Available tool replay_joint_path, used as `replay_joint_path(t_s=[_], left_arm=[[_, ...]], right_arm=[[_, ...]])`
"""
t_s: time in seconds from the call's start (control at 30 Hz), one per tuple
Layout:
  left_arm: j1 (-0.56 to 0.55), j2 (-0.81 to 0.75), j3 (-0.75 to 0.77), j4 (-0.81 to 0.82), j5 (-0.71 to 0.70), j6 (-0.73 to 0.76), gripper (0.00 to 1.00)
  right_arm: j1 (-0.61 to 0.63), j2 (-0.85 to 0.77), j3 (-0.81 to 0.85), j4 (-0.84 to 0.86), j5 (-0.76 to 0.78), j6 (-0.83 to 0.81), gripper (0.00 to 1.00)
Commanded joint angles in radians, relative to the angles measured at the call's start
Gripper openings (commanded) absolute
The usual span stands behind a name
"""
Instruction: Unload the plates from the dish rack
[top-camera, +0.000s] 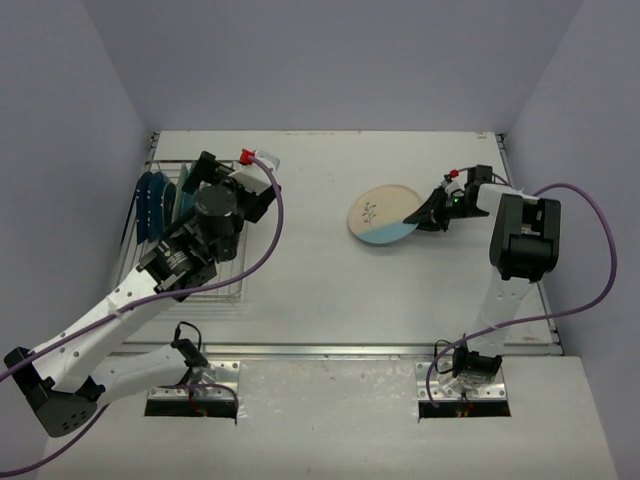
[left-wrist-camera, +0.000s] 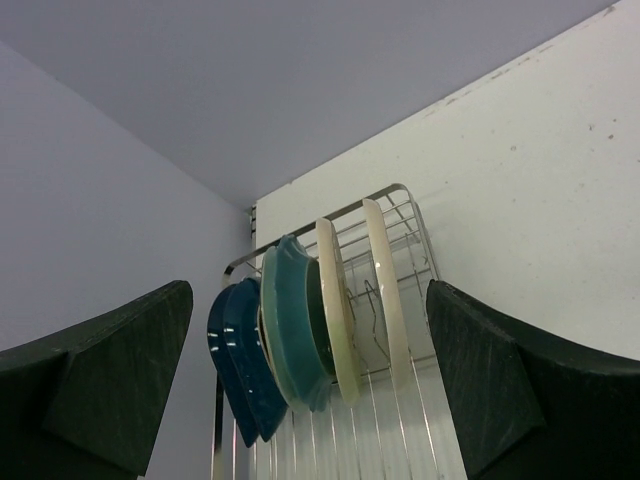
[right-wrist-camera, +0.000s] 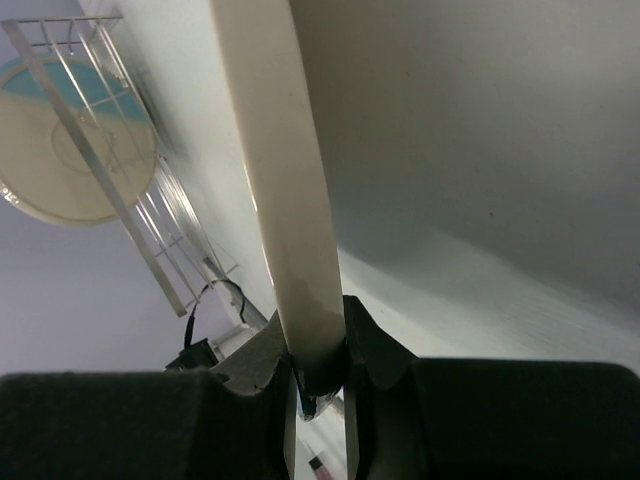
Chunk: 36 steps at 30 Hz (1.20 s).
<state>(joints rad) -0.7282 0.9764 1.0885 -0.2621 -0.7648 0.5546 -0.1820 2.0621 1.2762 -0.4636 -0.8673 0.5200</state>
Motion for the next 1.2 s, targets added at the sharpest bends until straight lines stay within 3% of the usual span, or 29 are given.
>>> replay_joint_path(t_s=[0.0,0.2,0.5,0.63,0.93,1.17], left_arm=[[0.024,-0.022,0.021,-0.016,0.031,-0.069,1.0],[0.031,-0.025,0.016,-0.022,0.035,-0.075,1.0],[0.039,-0.024,-0.007,-0.01,0.022,-0.068,1.0],[0.039,-0.018,-0.005,-0.01,0.022,-0.071,1.0],[0.04,-0.029,-0.034,0.005,0.014,-0.065,1.0],[0.044,0.007,0.02,-0.054,0.017,-0.121,1.0]], right_arm=[[0.007,-0.015,0.0,-0.099,0.179,-0.052,0.01],[0.007,0.014,0.057,-0.183,0.451,-0.07,0.12],[0.007,0.01,0.054,-0.222,0.695,-0.062,0.26],[0.007,0.024,0.062,-0.229,0.735,-0.064,0.33],[0.007,0.029,0.057,-0.23,0.768,-0.062,0.69],[0.021,-0.092,0.072,-0.257,0.738,-0.111,0.73]])
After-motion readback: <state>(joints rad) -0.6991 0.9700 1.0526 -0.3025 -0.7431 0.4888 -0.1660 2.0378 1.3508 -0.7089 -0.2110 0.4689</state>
